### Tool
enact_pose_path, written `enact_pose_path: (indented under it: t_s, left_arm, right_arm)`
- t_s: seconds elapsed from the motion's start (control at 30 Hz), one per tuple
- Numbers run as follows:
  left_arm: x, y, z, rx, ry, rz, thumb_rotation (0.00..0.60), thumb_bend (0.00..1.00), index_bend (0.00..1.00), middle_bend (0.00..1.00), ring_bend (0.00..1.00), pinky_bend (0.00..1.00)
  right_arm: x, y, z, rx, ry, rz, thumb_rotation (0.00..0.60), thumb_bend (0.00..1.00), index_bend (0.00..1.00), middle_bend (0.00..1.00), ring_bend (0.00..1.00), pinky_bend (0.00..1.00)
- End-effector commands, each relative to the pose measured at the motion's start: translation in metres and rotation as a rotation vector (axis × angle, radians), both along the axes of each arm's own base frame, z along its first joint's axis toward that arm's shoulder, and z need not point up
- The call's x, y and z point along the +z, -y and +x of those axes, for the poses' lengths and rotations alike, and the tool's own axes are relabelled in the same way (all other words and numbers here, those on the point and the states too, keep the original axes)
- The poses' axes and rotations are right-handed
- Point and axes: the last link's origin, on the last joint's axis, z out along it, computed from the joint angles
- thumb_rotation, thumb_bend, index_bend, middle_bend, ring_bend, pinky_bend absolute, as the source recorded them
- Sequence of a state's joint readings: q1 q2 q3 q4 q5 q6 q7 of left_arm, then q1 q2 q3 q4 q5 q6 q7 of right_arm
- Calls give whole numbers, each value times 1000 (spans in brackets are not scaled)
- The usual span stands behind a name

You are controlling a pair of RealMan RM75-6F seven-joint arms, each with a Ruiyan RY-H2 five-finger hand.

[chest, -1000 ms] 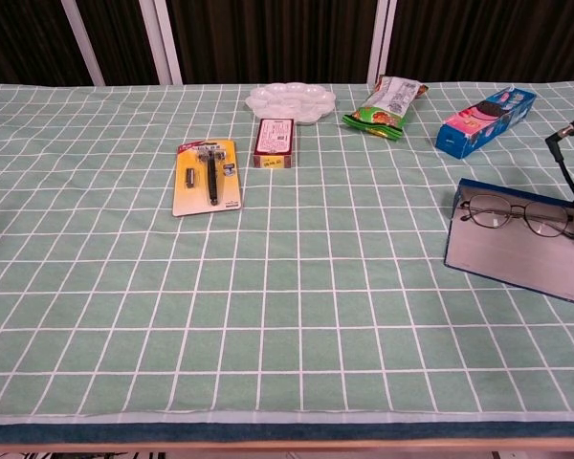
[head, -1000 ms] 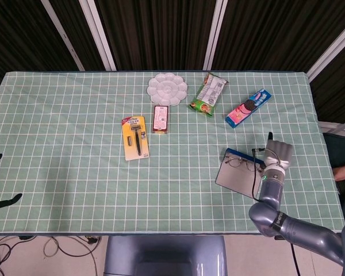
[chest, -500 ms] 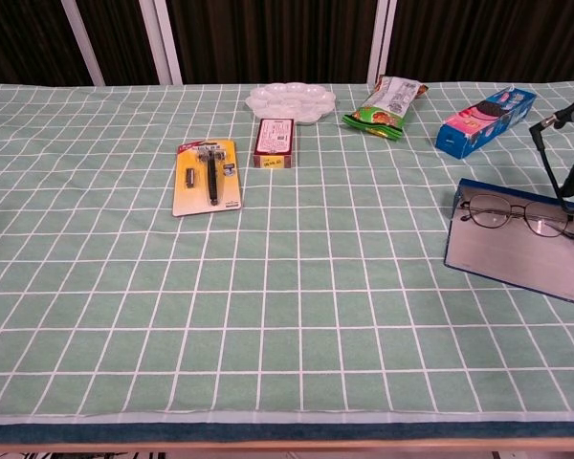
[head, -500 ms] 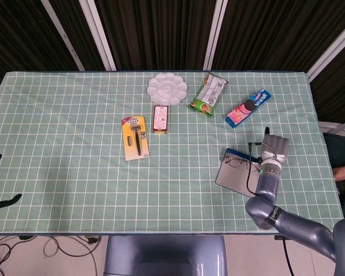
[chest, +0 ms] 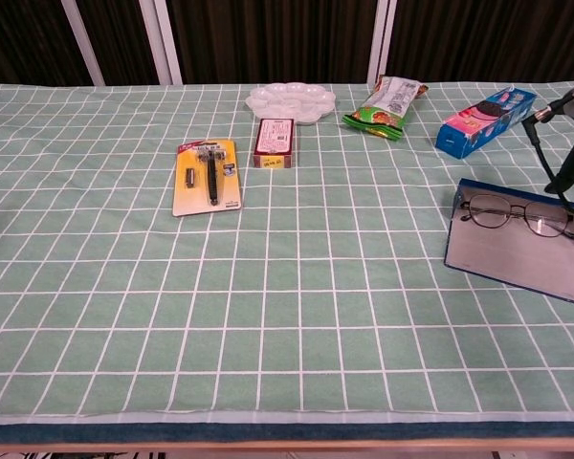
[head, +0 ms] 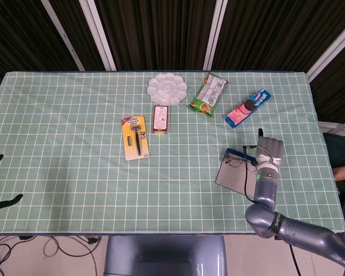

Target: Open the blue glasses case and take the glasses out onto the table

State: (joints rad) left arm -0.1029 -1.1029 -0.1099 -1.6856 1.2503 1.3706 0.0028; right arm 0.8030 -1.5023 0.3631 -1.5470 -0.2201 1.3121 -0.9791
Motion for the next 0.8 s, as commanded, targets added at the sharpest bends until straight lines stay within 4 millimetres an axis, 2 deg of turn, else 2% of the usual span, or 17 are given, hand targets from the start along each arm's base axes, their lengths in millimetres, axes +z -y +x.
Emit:
enact_pose_path:
  t_s: [0.03,0.47,0.8]
  left_arm:
    - [0,0,0,-1,2,-1,600,38,0,0,0,0]
    - [0,1,0,1,2,-2,600,37,0,0,0,0]
    - [-1,0,-1,10,-4,1,600,37,0,0,0,0]
  right_arm:
    - [0,-4,-3,-13,4,3,600,288,106,1000,1000,1000]
    - [-5,-8,-12,-44,26,7,600,288,106,1000,1000,1000]
    - [-8,-2,-22,-77,22,5,600,288,106,1000,1000,1000]
